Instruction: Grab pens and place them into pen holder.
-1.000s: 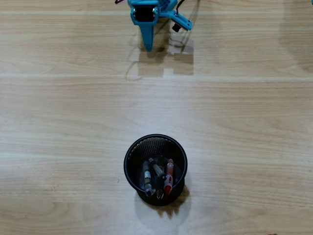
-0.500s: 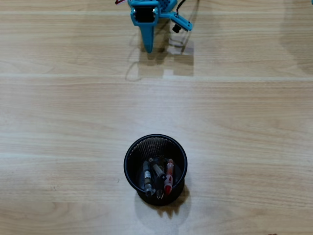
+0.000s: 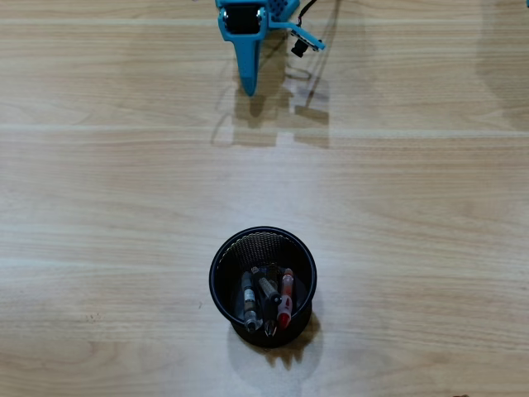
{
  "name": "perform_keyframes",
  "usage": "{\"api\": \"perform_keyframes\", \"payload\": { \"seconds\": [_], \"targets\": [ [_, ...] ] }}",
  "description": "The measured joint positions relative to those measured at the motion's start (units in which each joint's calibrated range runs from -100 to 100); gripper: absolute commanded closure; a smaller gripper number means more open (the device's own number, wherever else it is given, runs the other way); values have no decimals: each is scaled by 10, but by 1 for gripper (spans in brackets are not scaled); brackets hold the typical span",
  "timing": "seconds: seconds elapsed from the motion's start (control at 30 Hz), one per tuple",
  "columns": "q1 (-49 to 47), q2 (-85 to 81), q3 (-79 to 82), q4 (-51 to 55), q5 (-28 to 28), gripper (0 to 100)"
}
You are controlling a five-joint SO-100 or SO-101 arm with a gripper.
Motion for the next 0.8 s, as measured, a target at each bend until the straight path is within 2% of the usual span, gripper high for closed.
{"api": "perform_keyframes", "payload": {
  "seconds": [0.8],
  "targets": [
    [0,0,0,-3,0,98]
  ]
}}
